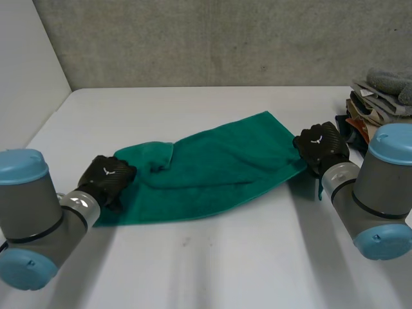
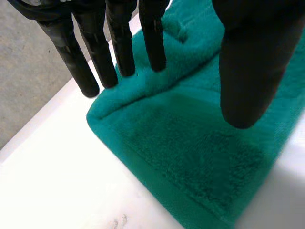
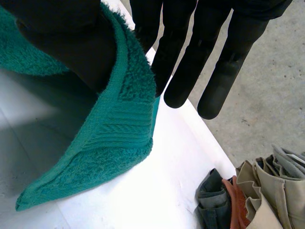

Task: Fold the laundry.

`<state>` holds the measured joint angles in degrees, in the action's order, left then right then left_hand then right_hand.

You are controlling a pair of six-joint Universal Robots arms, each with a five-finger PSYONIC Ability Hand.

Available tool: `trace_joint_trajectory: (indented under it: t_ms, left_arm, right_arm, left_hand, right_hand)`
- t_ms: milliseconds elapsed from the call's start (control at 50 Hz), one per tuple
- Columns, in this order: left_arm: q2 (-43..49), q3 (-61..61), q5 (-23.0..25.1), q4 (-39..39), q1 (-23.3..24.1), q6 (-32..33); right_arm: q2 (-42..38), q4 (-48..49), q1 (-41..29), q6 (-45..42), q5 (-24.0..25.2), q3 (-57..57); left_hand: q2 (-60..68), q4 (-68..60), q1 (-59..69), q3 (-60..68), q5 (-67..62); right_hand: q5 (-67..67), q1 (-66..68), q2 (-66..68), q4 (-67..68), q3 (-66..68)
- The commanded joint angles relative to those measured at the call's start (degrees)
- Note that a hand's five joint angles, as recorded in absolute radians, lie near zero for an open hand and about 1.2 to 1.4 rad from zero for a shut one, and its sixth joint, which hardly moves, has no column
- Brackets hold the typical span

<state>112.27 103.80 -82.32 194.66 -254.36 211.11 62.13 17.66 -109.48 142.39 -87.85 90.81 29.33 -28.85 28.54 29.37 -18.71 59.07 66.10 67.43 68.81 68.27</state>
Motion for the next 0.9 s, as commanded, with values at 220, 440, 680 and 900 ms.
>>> trace_joint_trajectory:
  t_ms: [220, 440, 680, 900]
  left_arm:
    - [-0.5, 2.9, 2.4, -3.2, -3.7, -0.9]
    - [4.0, -0.2, 3.6, -0.9, -4.1, -0.6]
    - [6.1, -4.1, 3.6, 3.1, -4.0, -0.5]
    - [10.4, -9.0, 3.8, 3.6, -3.9, -0.6]
  right_arm:
    - [0.0, 0.0, 0.1, 0.0, 0.0, 0.8]
    - [0.0, 0.1, 0.1, 0.0, 0.1, 1.0]
    - [-0.2, 0.1, 0.1, 0.0, 0.1, 1.0]
    - [-0.2, 0.1, 0.1, -0.1, 0.1, 1.0]
  left_hand:
    - [-1.3, 0.8, -0.5, -1.3, 0.7]
    - [2.1, -2.6, 2.9, 2.0, -2.7]
    - [13.7, -14.2, 14.5, 13.6, -14.3]
    - [38.0, -38.5, 38.8, 38.0, -38.7]
  right_hand:
    - [10.9, 13.9, 12.6, 11.2, 11.7]
    - [10.9, 13.9, 12.6, 11.2, 11.7]
    - [10.9, 13.9, 12.6, 11.2, 11.7]
    - [10.9, 13.9, 12.6, 11.2, 11.7]
